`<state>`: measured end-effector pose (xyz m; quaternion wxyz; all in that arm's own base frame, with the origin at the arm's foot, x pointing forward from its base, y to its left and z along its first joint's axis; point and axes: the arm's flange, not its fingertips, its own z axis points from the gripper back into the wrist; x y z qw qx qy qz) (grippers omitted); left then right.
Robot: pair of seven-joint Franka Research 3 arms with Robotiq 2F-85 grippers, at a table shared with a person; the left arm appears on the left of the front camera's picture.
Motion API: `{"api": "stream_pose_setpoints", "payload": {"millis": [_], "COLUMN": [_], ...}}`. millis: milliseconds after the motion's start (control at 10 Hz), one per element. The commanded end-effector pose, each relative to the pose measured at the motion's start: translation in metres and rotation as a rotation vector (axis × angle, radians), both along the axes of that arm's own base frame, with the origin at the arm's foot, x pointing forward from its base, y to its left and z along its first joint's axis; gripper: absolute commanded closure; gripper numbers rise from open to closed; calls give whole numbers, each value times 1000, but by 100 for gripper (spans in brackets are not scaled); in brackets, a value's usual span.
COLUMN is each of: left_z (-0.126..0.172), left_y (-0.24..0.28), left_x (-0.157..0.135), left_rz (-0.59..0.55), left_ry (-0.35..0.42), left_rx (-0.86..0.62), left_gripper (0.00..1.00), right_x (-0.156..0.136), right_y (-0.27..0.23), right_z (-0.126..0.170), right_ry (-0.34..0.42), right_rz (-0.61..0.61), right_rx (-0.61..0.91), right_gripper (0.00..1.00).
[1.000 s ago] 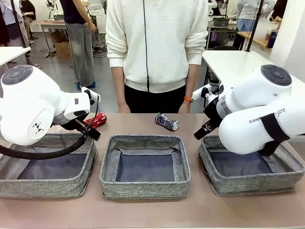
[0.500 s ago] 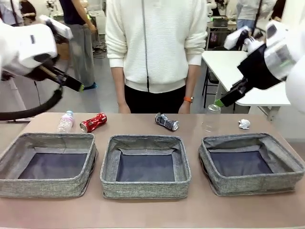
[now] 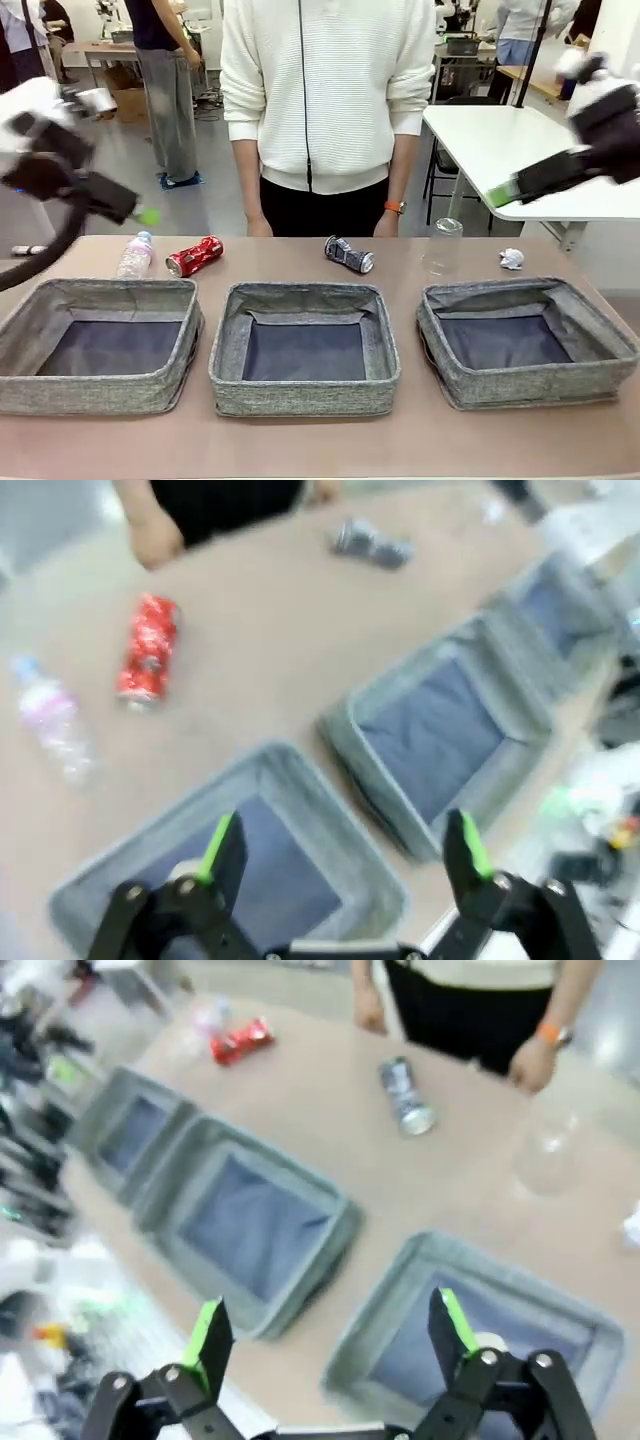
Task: Sort the waste into the appropriate baskets.
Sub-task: Pick up the waste item pointed out by the person.
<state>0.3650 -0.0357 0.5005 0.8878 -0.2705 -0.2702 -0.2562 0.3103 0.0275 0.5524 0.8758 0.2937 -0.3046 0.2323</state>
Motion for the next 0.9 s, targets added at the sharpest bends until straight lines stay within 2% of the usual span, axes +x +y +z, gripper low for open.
{"api": "stream_pose_setpoints", "payload": {"millis": [0,100,200,300,400,500,800], "left_z": [-17,-42,-63,-81,-93,-62,-62], "left_y": [129,167,186,198,194,224,224], "left_x": [-12,-32,-51,-63,-63,-64,-64], "left_rz": [169,279,358,487,598,371,371], "left_ry": [238,221,197,167,175,223,223], "left_rx": [-216,-391,-496,-637,-658,-527,-527], "left_gripper": [0,0,0,0,0,0,0], "right_x": [-43,-47,-48,-50,-47,-78,-78], "right_y": [-122,-189,-232,-261,-267,-239,-239], "right_z": [-51,-91,-124,-150,-165,-120,-120], "right_ry": [261,359,430,430,361,327,327], "right_rz": [-202,-318,-402,-468,-575,-261,-261], "right_rx": [475,613,710,831,854,568,568], "right_gripper": [0,0,0,0,0,0,0]}}
